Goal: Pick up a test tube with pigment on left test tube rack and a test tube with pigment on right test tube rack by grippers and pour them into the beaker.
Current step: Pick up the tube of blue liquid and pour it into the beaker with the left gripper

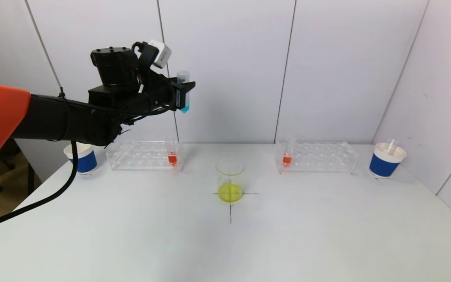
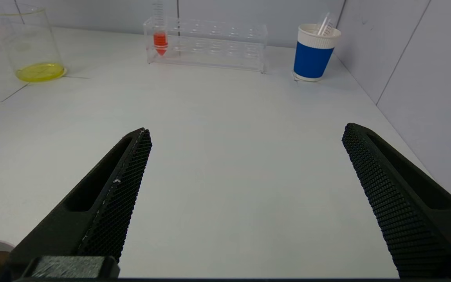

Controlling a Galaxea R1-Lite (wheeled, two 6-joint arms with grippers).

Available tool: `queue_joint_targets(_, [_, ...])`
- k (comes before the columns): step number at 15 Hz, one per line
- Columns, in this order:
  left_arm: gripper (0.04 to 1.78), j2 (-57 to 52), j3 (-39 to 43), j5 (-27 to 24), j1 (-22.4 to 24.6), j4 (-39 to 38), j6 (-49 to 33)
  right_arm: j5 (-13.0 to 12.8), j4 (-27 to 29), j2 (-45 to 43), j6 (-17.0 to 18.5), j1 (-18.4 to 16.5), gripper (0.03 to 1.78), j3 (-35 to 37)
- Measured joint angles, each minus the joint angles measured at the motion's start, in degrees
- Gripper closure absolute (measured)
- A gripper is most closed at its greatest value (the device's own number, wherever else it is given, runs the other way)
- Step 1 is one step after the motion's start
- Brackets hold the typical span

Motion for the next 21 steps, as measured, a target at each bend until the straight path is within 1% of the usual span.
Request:
queue_joint_targets(2, [1.36, 1.0, -0.5, -1.4, -2.5, 0.4, 2.1, 0.0, 0.0, 0.0, 0.0, 0.0, 0.04, 0.0])
queue_joint_targets(5, [1.36, 2.5, -0.6, -1.9, -5.6, 2.8, 2.4, 0.0, 0.0, 0.0, 0.0, 0.0, 0.04, 0.0])
queue_joint_targets(9, [1.36, 5.6, -0.6, -2.4, -6.4, 1.6, 4.0, 0.0, 0.0, 0.0, 0.0, 0.0, 0.04, 0.0])
queue_joint_targets(11, [1.36, 6.6, -0.6, -4.8, -6.5, 1.4, 6.4, 0.0, 0.0, 0.0, 0.0, 0.0, 0.04, 0.0])
queue_joint_targets(13, [1.36, 7.2, -0.4, -9.4, -6.4, 1.2, 10.3, 0.0, 0.0, 0.0, 0.0, 0.0, 0.04, 0.0])
queue_joint_targets(15, [1.36, 7.4, -0.3, -12.6, -6.3, 1.2, 13.6, 0.0, 0.0, 0.0, 0.0, 0.0, 0.04, 0.0])
queue_joint_targets(18, [1.36, 7.7, -0.2, -14.3, -6.2, 1.2, 17.5, 0.0, 0.0, 0.0, 0.0, 0.0, 0.04, 0.0])
queue_joint_targets(21, [1.36, 8.0, -0.2, -20.2, -5.8, 1.2, 22.3, 0.0, 0.0, 0.0, 0.0, 0.0, 0.04, 0.0])
